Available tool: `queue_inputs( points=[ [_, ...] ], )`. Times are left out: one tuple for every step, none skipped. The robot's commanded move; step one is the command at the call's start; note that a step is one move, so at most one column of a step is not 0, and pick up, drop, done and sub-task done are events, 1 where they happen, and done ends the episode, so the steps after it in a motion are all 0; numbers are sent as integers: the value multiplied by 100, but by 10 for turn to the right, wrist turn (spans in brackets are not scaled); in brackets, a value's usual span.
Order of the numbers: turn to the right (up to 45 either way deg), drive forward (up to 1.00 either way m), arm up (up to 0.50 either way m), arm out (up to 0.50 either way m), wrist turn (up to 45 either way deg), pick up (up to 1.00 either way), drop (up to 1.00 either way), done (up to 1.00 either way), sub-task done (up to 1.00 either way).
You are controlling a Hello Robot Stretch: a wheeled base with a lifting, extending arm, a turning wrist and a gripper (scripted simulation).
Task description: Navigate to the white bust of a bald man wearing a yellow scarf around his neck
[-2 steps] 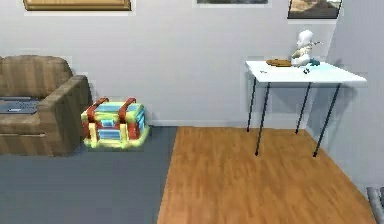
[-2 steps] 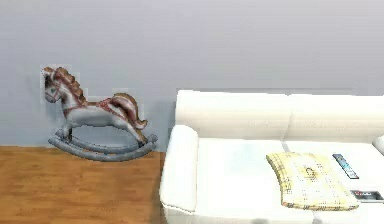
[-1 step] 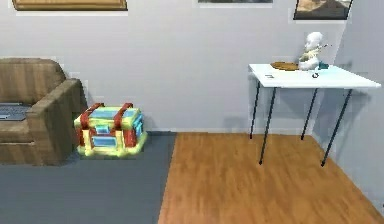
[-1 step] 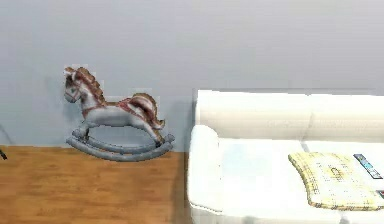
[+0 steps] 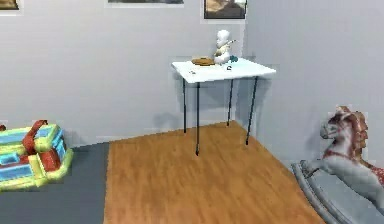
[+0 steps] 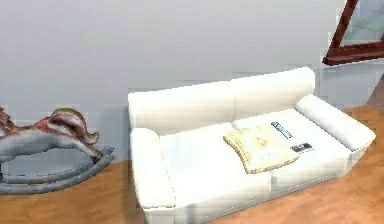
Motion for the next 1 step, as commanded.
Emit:
queue_inputs(
  points=[
    [0,100,0,0,0,0,0,0,0]
  ],
)
